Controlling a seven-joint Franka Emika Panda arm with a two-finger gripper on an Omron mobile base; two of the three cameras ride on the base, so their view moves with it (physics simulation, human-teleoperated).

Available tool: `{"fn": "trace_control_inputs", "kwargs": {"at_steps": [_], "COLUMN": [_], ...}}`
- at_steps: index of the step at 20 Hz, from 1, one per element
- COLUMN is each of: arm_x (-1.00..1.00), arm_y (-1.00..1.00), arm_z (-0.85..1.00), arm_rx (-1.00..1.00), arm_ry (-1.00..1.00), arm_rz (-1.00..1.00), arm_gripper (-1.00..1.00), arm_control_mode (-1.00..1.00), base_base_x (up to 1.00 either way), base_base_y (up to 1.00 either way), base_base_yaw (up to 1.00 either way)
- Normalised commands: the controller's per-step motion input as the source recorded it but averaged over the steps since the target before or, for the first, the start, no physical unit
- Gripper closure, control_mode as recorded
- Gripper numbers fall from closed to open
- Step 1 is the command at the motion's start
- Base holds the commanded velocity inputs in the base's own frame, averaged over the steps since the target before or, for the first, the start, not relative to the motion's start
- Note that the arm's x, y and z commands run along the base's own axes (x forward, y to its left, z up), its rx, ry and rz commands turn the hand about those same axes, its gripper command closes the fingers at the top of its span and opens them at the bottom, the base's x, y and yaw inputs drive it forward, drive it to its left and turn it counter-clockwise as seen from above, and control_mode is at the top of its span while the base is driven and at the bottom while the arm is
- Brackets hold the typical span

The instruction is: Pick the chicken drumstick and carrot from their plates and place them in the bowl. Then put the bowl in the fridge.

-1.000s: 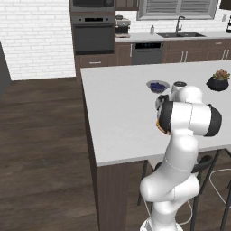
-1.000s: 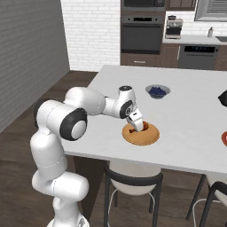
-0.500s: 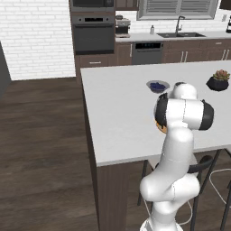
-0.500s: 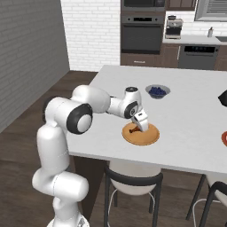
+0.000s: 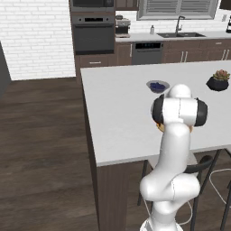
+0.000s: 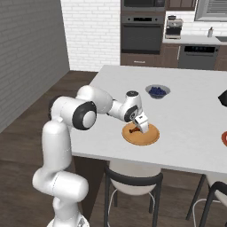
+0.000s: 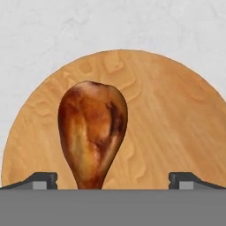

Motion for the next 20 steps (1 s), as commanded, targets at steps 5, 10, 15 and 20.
{"fn": "trace_control_inputs", "kwargs": {"at_steps": [5, 10, 15, 20], "arm_x": [0.24, 0.18, 0.0, -0.24], "arm_y": [-0.01, -0.04, 0.0, 0.0], "arm_z": [-0.28, -0.22, 0.05, 0.75], "arm_rx": [0.0, 0.0, 0.0, 0.03], "arm_ry": [-0.09, -0.08, 0.0, 0.0], "arm_rz": [0.0, 0.0, 0.0, 0.0], "arm_gripper": [-1.0, 1.0, 1.0, 1.0], "arm_control_mode": [-1.0, -1.0, -1.0, -1.0], "base_base_x": [0.0, 0.0, 0.0, 0.0], "base_base_y": [0.0, 0.0, 0.0, 0.0], "base_base_yaw": [0.0, 0.0, 0.0, 0.0]}}
